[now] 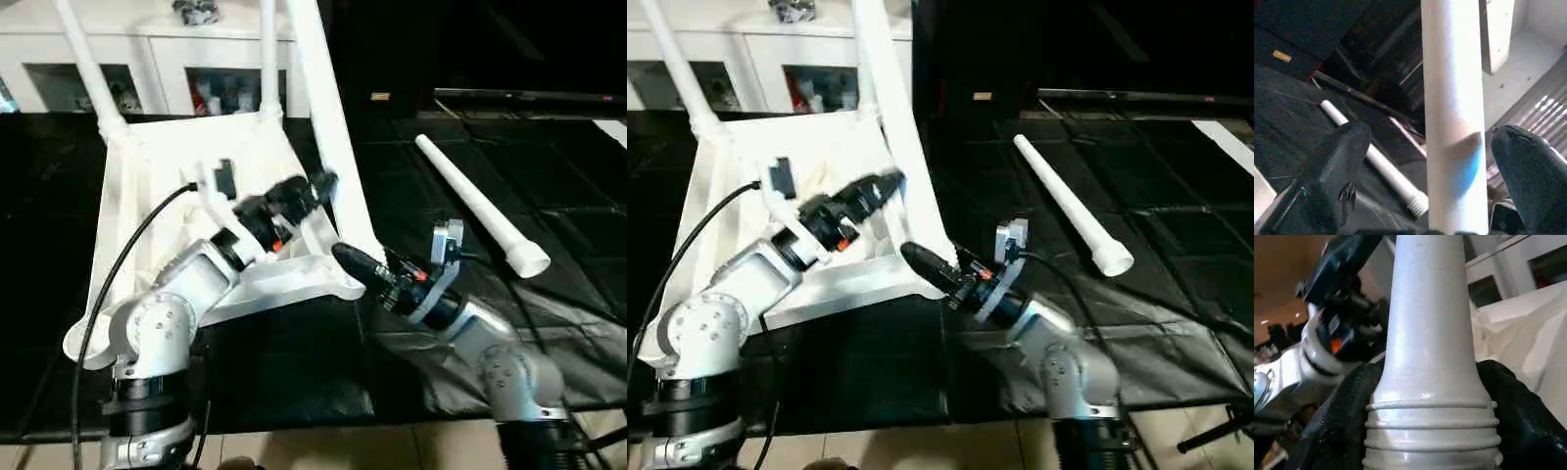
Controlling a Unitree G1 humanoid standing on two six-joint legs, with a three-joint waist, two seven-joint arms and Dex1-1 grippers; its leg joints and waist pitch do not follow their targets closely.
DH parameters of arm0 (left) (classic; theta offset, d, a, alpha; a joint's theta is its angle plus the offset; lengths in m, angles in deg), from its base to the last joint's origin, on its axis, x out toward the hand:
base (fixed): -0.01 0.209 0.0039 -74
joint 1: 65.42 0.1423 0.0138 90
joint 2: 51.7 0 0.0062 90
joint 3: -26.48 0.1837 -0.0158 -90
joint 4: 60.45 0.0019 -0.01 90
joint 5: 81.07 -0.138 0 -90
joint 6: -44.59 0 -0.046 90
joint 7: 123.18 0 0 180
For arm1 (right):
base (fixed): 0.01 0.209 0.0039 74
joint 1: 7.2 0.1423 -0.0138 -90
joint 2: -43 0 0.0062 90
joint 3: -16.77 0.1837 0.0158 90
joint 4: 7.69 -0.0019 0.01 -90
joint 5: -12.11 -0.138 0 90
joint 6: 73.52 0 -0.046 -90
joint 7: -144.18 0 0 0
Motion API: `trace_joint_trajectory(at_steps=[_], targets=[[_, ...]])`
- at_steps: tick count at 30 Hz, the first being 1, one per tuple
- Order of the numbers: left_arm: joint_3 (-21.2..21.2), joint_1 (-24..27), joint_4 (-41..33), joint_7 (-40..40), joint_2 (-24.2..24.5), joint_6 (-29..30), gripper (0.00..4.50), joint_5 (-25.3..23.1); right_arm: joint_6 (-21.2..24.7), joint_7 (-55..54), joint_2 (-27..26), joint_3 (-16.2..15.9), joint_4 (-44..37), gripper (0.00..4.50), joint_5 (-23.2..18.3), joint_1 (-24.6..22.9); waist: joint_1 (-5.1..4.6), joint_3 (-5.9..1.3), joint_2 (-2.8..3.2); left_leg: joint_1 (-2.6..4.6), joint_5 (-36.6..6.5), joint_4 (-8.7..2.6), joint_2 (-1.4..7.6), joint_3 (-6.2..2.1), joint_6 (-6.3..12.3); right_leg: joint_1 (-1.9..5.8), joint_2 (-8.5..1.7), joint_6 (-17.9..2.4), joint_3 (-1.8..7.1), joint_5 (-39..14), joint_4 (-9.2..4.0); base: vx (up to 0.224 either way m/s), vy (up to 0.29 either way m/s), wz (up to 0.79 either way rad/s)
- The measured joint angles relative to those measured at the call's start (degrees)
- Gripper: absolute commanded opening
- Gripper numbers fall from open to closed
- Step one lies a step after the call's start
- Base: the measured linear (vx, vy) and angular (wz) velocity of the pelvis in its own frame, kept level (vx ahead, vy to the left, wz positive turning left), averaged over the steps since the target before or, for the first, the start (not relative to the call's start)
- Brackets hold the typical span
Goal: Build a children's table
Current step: Pick table leg
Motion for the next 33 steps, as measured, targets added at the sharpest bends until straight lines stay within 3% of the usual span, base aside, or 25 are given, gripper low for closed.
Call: trace_joint_trajectory(at_steps=[9,11,15,16,20,21,24,27,30,33], targets=[[0.2,-0.1,0.0,-0.8,0.4,4.3,4.50,3.2,1.5,0.1,1.3,-2.7,-0.6,2.79,1.1,-1.6,-0.01,0.02,-0.08,0.01,0.0,0.01,-0.01,0.00,0.00,0.07,0.00,0.1,0.00,0.1,-0.12,0.000,0.000,0.00],[0.4,-0.1,0.0,-0.8,0.7,4.4,4.14,3.3,1.6,0.0,2.7,-3.9,-0.6,2.79,2.4,-1.6,0.01,0.01,-0.09,0.01,0.0,0.00,-0.01,0.00,0.00,0.08,0.00,0.1,0.00,0.1,-0.16,0.000,0.000,0.00],[0.4,0.0,-0.1,-0.9,1.1,4.5,4.08,3.3,0.1,-0.1,3.2,-5.3,-0.6,2.79,4.5,-1.6,0.02,0.02,-0.11,0.02,0.0,-0.01,-0.01,0.00,-0.01,0.08,0.00,0.1,0.00,0.1,-0.17,0.000,0.000,0.00],[0.4,0.0,-0.1,-0.9,1.1,4.5,3.79,3.3,-0.1,-0.1,3.2,-5.3,-0.5,2.79,4.6,-1.6,0.03,0.02,-0.11,0.01,0.0,-0.01,-0.01,0.00,0.00,0.08,0.00,0.1,0.00,0.1,-0.18,0.000,0.000,0.00],[0.2,0.0,-0.1,-1.2,1.6,4.7,3.67,3.3,-0.6,-0.1,3.2,-5.7,-0.5,2.79,4.8,-1.6,0.03,0.09,-0.28,0.02,0.0,-0.03,-0.01,0.00,0.00,0.08,0.00,0.1,0.00,0.1,-0.19,0.000,0.000,0.00],[0.2,0.0,-0.1,-1.2,1.7,4.7,3.37,3.3,-0.6,-0.1,3.2,-5.7,-0.5,2.79,4.8,-1.6,0.04,0.11,-0.32,0.02,0.0,-0.03,-0.01,0.00,0.00,0.08,0.00,0.1,0.00,0.1,-0.19,0.000,0.000,0.00],[0.1,0.0,-0.1,-1.7,1.9,4.7,3.27,3.3,-0.9,0.0,3.3,-6.0,-0.4,2.79,4.8,-1.6,0.03,0.15,-0.39,0.01,0.0,-0.02,-0.01,0.00,0.00,0.09,0.00,0.1,0.00,0.1,-0.21,0.000,0.000,0.00],[0.1,0.0,-0.1,-2.0,1.9,4.7,2.85,3.3,-1.1,0.0,3.8,-6.3,-0.4,2.79,5.1,-1.6,0.12,0.16,-0.42,0.01,0.0,-0.02,-0.01,0.00,0.00,0.10,0.00,0.1,0.00,0.1,-0.21,0.000,0.000,0.00],[0.0,0.0,-0.1,-2.4,1.8,4.6,2.81,3.3,-1.5,0.6,4.5,-6.4,-0.4,2.79,5.1,-1.5,0.11,0.16,-0.42,0.02,0.0,-0.02,-0.01,0.00,0.00,0.11,0.00,0.1,0.00,0.1,-0.21,0.000,0.000,0.00],[0.2,0.0,0.0,-2.7,1.7,4.5,2.43,3.3,-1.7,0.9,5.0,-6.4,-0.4,2.79,5.1,-1.5,0.08,0.16,-0.41,0.03,0.0,-0.02,-0.01,0.00,0.00,0.11,0.00,0.1,0.00,0.1,-0.21,0.000,0.000,0.00]])
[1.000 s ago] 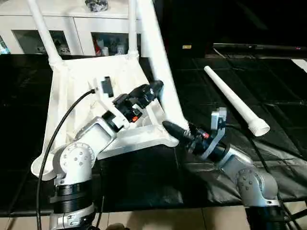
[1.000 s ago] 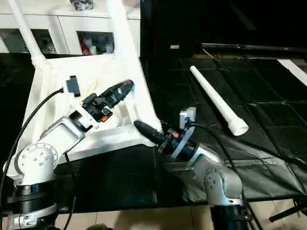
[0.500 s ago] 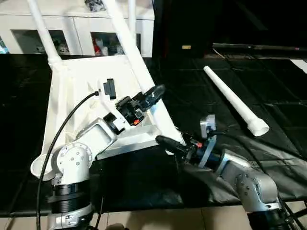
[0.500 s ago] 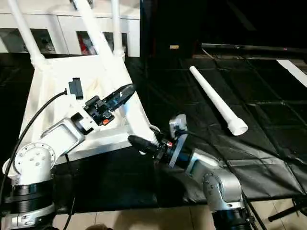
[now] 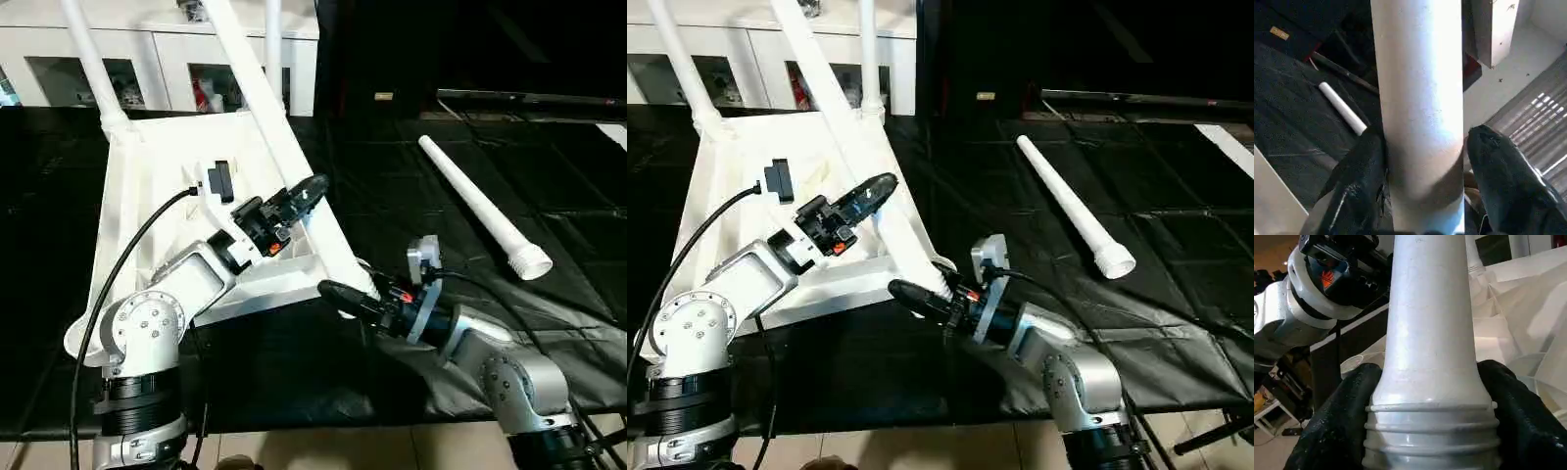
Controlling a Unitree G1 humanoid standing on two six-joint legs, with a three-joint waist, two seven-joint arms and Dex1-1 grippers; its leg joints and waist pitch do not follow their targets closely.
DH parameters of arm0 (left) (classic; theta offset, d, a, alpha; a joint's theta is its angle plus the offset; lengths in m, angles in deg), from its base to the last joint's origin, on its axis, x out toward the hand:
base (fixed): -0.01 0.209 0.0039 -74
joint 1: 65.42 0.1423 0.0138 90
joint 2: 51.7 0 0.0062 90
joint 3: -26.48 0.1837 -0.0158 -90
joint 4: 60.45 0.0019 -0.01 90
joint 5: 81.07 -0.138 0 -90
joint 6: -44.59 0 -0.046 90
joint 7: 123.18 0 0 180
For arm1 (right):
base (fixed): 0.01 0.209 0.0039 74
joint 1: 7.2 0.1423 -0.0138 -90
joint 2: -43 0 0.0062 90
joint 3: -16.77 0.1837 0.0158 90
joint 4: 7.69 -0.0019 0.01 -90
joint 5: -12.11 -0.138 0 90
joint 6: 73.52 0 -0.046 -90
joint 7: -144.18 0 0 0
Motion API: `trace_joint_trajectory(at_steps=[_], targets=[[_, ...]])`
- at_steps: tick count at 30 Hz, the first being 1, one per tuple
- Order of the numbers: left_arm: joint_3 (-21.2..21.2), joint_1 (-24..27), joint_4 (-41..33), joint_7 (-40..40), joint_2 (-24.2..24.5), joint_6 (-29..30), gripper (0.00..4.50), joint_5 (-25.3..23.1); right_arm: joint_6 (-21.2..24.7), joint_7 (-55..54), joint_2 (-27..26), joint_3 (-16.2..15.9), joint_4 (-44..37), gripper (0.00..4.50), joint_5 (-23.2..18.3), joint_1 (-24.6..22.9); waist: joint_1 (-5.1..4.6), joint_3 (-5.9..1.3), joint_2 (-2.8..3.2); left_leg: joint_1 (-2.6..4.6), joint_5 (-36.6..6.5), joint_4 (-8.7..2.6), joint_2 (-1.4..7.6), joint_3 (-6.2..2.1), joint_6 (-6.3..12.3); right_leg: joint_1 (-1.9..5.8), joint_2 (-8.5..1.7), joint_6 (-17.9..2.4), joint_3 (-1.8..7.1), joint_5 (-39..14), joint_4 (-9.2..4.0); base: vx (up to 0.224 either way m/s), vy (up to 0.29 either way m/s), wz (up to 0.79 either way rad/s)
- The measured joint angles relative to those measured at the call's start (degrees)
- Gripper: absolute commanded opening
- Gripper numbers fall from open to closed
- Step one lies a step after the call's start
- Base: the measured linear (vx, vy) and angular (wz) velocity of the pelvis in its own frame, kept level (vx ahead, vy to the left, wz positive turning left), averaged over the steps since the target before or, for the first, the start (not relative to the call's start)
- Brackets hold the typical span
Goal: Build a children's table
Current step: Pick table leg
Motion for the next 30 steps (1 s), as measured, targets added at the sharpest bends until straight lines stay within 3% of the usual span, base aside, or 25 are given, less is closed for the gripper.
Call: trace_joint_trajectory(at_steps=[8,15,18,21,22,26,27,30], targets=[[0.3,0.0,0.0,-0.1,-0.4,-0.1,1.91,0.0,-0.7,0.0,0.5,-0.5,0.0,2.79,0.9,0.0,-0.05,0.00,0.00,0.00,0.0,0.00,0.00,0.00,0.00,0.00,0.00,0.0,0.00,0.0,0.00,0.000,0.000,0.00],[0.3,0.0,0.0,-0.4,-0.4,-1.2,1.88,-0.1,-1.2,-0.3,0.5,-0.5,0.2,2.79,1.7,0.4,-0.05,0.00,-0.01,0.00,0.0,0.00,0.00,0.00,0.00,0.01,0.00,0.0,0.00,0.0,0.00,0.000,0.000,0.00],[1.1,-1.1,0.7,-1.1,-0.5,-2.9,1.88,-1.7,1.0,-1.3,0.5,-0.2,0.8,3.49,0.5,1.9,-0.03,0.00,-0.01,0.01,0.0,0.01,0.00,0.00,0.00,0.01,0.00,0.0,0.00,0.0,0.01,0.000,0.000,0.00],[1.3,-2.9,1.6,-1.4,0.9,-5.0,1.88,-4.1,4.0,-1.7,1.5,1.1,0.8,3.57,-0.9,2.0,-0.03,0.00,0.00,0.02,0.0,0.01,0.00,0.00,0.00,0.04,0.00,0.0,0.00,0.0,0.00,0.000,0.000,0.00],[0.9,-3.3,2.0,-1.4,1.5,-5.7,1.87,-4.7,4.8,-1.7,2.2,1.7,0.8,3.86,-0.9,1.9,-0.05,0.00,0.00,0.02,0.0,0.00,0.00,0.00,0.00,0.04,0.00,0.0,0.00,0.0,-0.01,0.000,0.000,0.00],[0.6,-3.5,3.5,-1.4,2.4,-7.0,1.87,-5.7,6.6,-2.3,2.0,4.0,0.8,3.96,-3.1,1.9,-0.09,0.00,0.00,0.00,0.0,-0.01,0.00,0.00,0.00,0.02,0.01,0.0,0.00,0.0,-0.01,0.000,0.000,0.00],[0.8,-4.0,4.4,-1.3,3.1,-7.2,1.87,-6.1,7.8,-3.2,2.1,4.8,0.8,4.29,-4.0,2.0,-0.07,0.00,0.01,0.01,0.0,-0.01,0.00,0.00,0.00,0.02,0.01,0.0,0.00,0.0,-0.01,0.000,0.000,0.00],[0.7,-5.3,5.3,-1.1,4.3,-8.1,1.87,-7.0,9.6,-3.9,3.9,4.8,0.8,4.36,-3.8,2.2,-0.07,0.00,0.01,0.01,0.0,0.01,0.00,0.00,0.00,0.04,0.01,0.0,0.00,0.0,-0.01,0.000,0.000,0.00]])
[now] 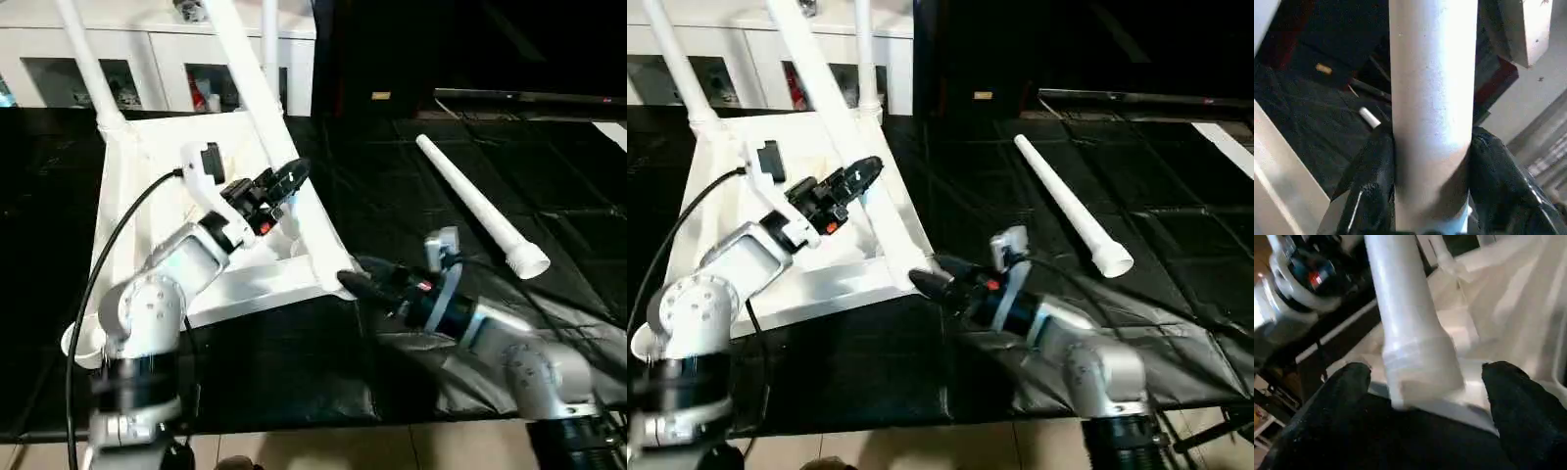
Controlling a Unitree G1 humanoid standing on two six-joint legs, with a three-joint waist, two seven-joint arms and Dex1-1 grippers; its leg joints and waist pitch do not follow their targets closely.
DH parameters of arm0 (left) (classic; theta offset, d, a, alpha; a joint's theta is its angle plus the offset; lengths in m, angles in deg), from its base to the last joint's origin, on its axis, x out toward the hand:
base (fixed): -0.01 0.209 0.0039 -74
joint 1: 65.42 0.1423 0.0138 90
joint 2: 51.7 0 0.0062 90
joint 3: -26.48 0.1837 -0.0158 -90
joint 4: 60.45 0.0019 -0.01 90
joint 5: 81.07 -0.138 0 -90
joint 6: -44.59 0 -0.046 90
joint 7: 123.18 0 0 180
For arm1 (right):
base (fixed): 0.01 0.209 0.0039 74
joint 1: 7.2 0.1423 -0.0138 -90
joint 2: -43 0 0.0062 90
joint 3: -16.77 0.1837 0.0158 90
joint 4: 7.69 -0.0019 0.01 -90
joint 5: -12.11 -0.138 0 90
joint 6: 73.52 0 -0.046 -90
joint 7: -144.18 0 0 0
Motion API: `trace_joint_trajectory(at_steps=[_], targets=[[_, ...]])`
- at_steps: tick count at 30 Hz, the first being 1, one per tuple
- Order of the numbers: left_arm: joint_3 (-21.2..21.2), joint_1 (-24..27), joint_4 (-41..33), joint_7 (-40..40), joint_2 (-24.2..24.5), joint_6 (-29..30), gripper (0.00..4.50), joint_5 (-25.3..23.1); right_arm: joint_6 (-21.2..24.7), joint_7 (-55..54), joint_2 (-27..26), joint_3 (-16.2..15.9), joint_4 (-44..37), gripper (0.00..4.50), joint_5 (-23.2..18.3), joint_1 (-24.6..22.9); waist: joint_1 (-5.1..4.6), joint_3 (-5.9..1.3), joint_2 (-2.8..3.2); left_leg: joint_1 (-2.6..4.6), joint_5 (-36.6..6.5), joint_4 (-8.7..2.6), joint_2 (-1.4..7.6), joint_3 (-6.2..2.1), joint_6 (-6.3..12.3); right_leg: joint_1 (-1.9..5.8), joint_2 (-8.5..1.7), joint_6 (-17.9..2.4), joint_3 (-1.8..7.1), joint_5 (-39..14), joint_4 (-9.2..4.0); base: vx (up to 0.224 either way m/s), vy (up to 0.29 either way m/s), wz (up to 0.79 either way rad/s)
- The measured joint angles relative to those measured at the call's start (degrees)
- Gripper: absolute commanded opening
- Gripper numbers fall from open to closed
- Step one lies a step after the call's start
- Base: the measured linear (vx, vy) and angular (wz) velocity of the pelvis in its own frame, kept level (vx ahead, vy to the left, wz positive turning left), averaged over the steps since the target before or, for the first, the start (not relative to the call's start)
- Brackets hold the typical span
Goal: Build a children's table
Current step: Pick table leg
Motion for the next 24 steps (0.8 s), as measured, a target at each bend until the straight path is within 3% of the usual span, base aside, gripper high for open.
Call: trace_joint_trajectory(at_steps=[3,5,10,13,19,24], targets=[[0.1,-0.3,0.1,0.7,0.9,-0.8,1.87,-0.7,-4.5,0.6,1.3,-0.9,0.2,4.49,3.6,0.0,0.02,0.00,0.00,0.00,0.0,-0.01,0.00,0.00,-0.01,-0.01,0.00,0.0,0.00,0.0,0.01,0.000,0.000,0.00],[0.5,-0.3,0.5,1.2,1.4,-1.0,1.87,-1.3,-6.0,1.7,1.7,-0.5,0.9,4.50,3.6,0.2,0.02,0.00,0.00,0.00,0.0,0.00,0.00,0.00,0.00,-0.01,0.00,0.0,0.00,0.0,0.01,0.000,0.000,0.00],[1.6,-0.4,1.0,2.5,3.3,-1.0,1.87,-2.6,-5.0,0.1,2.5,5.6,2.8,4.50,0.8,3.1,0.00,0.00,0.00,0.03,0.0,0.01,0.00,0.00,0.00,-0.01,0.00,0.0,0.00,0.0,0.05,0.000,0.000,0.00],[3.3,-0.4,1.0,3.5,3.9,-1.0,1.87,-3.5,-5.3,-4.0,2.4,6.8,4.7,4.50,1.6,6.0,-0.03,0.00,0.00,0.04,0.0,0.02,0.00,0.00,-0.02,-0.02,0.00,0.0,0.01,0.0,0.14,0.000,0.000,0.00],[5.6,-0.5,1.0,4.9,5.5,-1.1,1.87,-5.4,-13.5,-3.2,1.2,3.4,6.7,4.50,7.3,6.7,-0.16,0.01,0.03,0.02,0.0,0.02,0.01,0.00,-0.04,-0.08,0.00,0.0,0.01,0.0,0.20,0.000,0.000,0.00],[9.4,-0.8,1.0,5.1,7.9,-1.7,1.87,-10.0,-10.8,-4.4,0.3,1.3,7.0,4.50,7.9,11.7,-0.24,0.02,0.02,0.08,0.0,0.04,0.01,0.01,-0.05,-0.06,0.00,-0.1,0.04,0.0,0.30,0.000,0.000,0.00]])
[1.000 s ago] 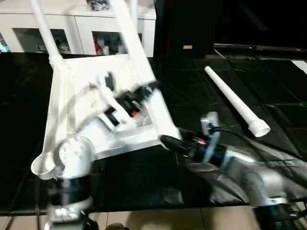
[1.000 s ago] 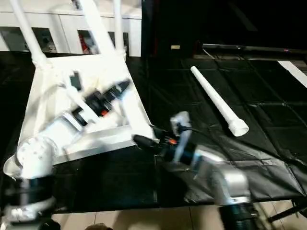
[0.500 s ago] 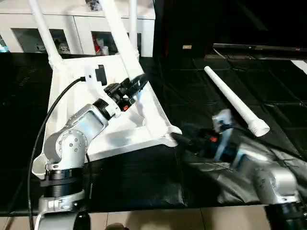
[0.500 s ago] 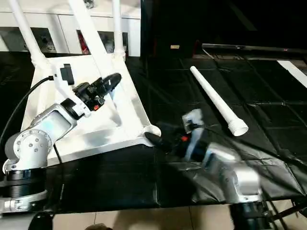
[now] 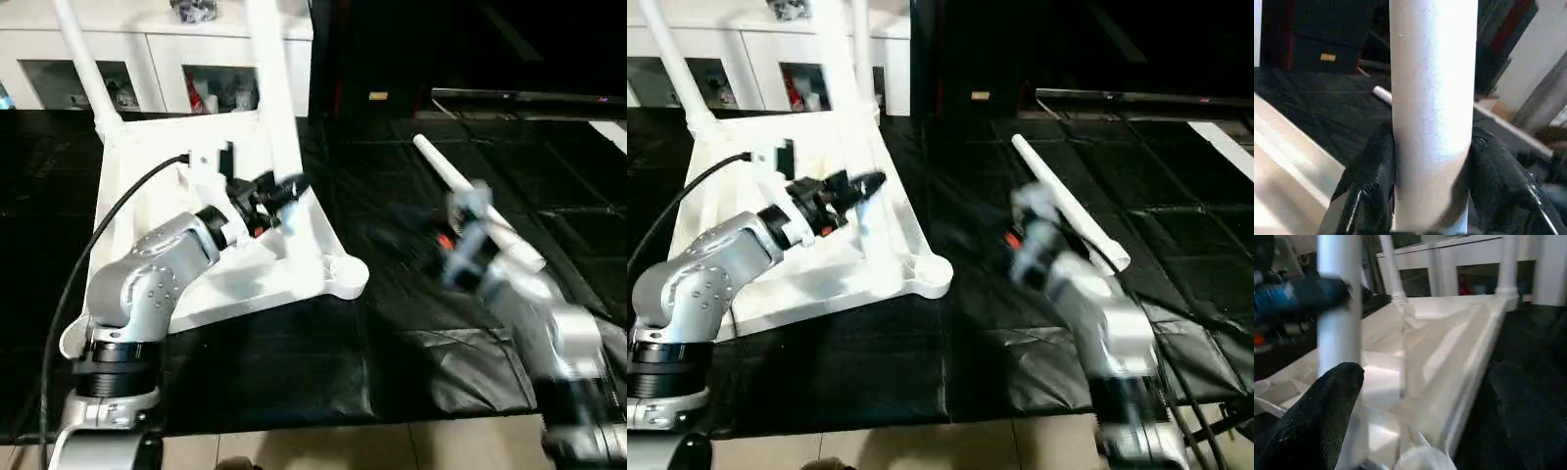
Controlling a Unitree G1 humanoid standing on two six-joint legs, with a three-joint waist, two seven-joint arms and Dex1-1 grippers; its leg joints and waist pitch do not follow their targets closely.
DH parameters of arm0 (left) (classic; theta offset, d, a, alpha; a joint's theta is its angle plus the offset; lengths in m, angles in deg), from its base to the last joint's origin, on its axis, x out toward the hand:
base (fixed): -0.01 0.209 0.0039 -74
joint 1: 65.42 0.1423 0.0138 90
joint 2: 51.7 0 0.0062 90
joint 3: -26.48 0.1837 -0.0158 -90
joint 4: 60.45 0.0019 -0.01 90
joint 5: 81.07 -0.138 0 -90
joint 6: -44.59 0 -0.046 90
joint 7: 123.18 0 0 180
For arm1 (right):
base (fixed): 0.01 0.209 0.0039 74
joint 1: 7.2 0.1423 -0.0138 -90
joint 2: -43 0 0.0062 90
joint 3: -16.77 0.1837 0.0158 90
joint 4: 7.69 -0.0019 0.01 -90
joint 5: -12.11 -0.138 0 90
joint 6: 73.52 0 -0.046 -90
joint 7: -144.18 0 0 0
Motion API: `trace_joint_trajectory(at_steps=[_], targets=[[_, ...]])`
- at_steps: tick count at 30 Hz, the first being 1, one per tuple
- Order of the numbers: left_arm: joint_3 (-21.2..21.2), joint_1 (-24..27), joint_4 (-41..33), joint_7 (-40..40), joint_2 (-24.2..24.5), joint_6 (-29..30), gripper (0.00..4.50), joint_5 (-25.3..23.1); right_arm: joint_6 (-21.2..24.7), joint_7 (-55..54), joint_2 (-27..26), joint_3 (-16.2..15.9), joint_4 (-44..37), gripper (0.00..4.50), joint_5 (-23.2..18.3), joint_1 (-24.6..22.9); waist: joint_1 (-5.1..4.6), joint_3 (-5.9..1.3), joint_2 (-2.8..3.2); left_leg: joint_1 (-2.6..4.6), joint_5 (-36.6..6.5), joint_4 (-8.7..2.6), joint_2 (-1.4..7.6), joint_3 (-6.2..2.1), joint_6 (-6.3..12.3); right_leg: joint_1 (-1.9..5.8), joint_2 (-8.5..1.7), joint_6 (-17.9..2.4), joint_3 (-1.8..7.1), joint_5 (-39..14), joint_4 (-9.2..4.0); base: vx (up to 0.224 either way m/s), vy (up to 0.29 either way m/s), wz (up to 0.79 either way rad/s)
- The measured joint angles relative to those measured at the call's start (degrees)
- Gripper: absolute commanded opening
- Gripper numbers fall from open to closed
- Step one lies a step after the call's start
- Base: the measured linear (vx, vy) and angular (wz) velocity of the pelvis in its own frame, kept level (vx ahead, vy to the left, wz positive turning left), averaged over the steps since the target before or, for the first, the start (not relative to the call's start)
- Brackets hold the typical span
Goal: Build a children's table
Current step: Pick table leg
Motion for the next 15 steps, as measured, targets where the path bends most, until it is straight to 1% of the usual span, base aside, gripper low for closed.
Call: trace_joint_trajectory(at_steps=[2,4,6,8,10,12,13,14,15], targets=[[2.1,-0.7,-0.1,-0.6,0.0,-1.1,1.87,-2.6,1.9,-2.2,-1.9,-1.0,-0.1,4.50,0.3,1.8,0.00,-0.01,-0.06,0.01,0.0,0.00,0.01,0.00,-0.02,0.00,0.00,0.0,0.00,0.0,0.02,0.000,0.000,0.00],[3.6,-1.1,-0.7,-1.1,-0.6,-1.9,1.86,-3.9,2.7,-3.5,-3.4,-2.9,-0.1,4.50,1.0,2.1,0.21,0.00,-0.09,-0.03,0.0,0.00,0.01,0.00,-0.03,-0.02,-0.01,0.0,0.00,0.0,0.02,0.000,0.000,0.00],[4.0,-1.2,-1.4,-2.2,-1.2,-2.2,1.86,-4.8,3.0,-4.5,-5.1,-4.5,-0.1,4.50,2.1,2.2,0.16,0.02,-0.14,-0.06,0.0,0.00,0.00,0.02,-0.03,-0.05,-0.01,0.0,0.02,0.0,0.01,0.000,0.000,0.00],[4.5,-1.5,-1.7,-3.3,-2.1,-2.2,1.86,-5.5,4.1,-5.2,-6.6,-6.4,-0.1,4.50,2.7,2.5,0.12,0.05,-0.17,-0.07,0.0,0.00,0.00,0.02,-0.03,-0.07,-0.01,0.0,0.03,0.0,0.02,0.000,0.000,0.00],[4.8,-1.6,-1.7,-3.8,-2.3,-2.3,1.86,-6.0,6.0,-6.8,-7.6,-7.9,-0.1,4.50,3.2,3.9,0.04,0.05,-0.17,-0.06,0.0,0.00,0.00,0.02,-0.07,-0.10,-0.01,0.0,0.03,0.0,0.06,0.000,0.000,0.00],[5.0,-1.9,-1.7,-4.1,-2.3,-2.3,1.86,-6.5,6.5,-8.1,-8.2,-8.1,-0.1,4.50,3.4,4.8,0.04,0.05,-0.18,-0.05,0.1,-0.01,0.01,0.02,-0.10,-0.10,0.00,0.0,0.03,0.0,0.08,0.000,0.000,0.00],[5.0,-2.1,-1.7,-4.1,-2.3,-2.3,1.86,-6.7,6.6,-8.9,-8.6,-8.1,-0.1,4.32,3.8,5.1,0.04,0.05,-0.18,-0.04,0.1,0.00,0.01,0.02,-0.10,-0.10,0.00,0.0,0.04,0.0,0.08,0.000,0.000,0.00],[5.0,-2.4,-1.7,-4.1,-2.3,-2.3,1.86,-6.8,6.5,-9.6,-9.1,-8.1,-0.1,4.32,4.4,5.2,0.06,0.05,-0.18,-0.05,0.1,0.00,0.01,0.02,-0.11,-0.10,0.00,0.0,0.03,0.0,0.08,0.000,0.000,0.00],[5.0,-2.7,-1.7,-4.1,-2.3,-2.3,1.86,-6.9,6.2,-10.4,-9.7,-8.2,0.0,4.21,5.0,5.2,0.08,0.05,-0.18,-0.05,0.1,0.00,0.01,0.02,-0.11,-0.10,0.00,0.0,0.03,0.0,0.08,0.000,0.000,0.00]])
